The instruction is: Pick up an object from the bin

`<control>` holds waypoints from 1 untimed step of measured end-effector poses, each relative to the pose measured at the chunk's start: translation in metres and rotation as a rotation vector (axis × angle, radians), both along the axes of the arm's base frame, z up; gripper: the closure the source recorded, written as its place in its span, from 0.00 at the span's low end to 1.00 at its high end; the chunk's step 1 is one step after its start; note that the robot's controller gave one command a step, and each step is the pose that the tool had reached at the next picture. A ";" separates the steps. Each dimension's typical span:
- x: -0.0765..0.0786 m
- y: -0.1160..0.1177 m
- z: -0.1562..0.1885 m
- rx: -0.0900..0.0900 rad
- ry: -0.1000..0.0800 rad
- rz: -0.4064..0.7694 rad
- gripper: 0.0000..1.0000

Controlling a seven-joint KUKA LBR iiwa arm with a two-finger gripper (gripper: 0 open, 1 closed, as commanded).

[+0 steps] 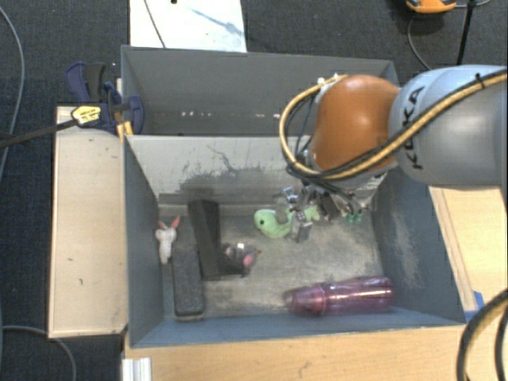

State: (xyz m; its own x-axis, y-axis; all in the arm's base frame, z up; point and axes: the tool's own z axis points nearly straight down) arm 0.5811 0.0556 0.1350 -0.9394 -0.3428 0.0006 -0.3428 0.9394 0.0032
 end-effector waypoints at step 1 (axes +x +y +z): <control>-0.003 -0.004 0.106 0.001 -0.011 -0.020 1.00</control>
Offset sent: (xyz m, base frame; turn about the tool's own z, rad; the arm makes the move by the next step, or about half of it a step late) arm 0.0000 0.0000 0.0000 0.0000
